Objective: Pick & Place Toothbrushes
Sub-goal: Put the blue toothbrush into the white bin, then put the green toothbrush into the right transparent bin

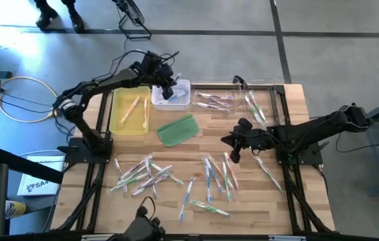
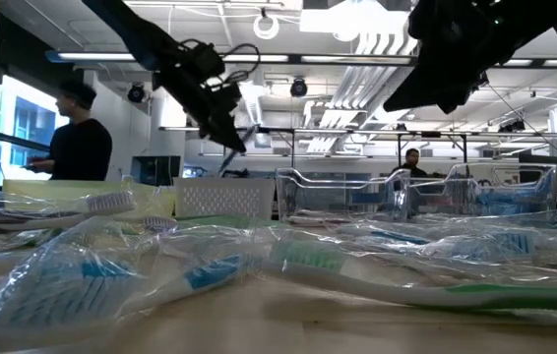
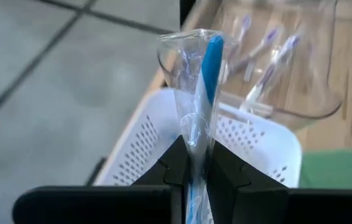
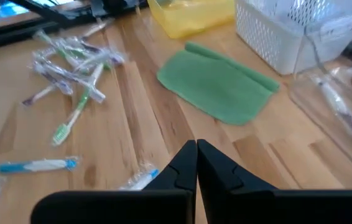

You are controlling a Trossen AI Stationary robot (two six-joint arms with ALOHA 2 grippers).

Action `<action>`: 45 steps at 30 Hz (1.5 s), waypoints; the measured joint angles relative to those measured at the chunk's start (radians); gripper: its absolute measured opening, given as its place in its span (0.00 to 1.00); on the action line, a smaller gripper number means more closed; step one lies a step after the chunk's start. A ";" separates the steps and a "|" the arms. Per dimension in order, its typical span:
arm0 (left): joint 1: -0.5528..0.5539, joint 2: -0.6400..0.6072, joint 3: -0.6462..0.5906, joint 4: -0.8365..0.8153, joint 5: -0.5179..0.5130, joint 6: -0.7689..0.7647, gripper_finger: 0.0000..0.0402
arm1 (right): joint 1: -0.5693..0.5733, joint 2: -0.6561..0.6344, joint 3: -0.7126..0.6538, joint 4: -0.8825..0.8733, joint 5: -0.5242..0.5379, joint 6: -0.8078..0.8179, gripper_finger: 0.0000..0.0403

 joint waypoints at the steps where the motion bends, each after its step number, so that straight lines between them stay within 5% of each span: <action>1: -0.001 0.015 0.000 0.001 0.000 -0.011 0.07 | 0.000 0.001 -0.001 -0.007 -0.008 0.004 0.01; 15: -0.002 0.136 0.000 0.004 -0.015 -0.070 0.08 | 0.006 0.000 -0.001 -0.002 -0.052 0.005 0.01; 30: -0.002 0.133 0.000 0.063 -0.017 -0.103 0.42 | 0.006 0.000 -0.001 -0.002 -0.052 0.003 0.01; 45: -0.003 0.116 0.038 0.075 0.024 -0.146 0.44 | 0.006 0.000 -0.001 -0.002 -0.047 0.001 0.01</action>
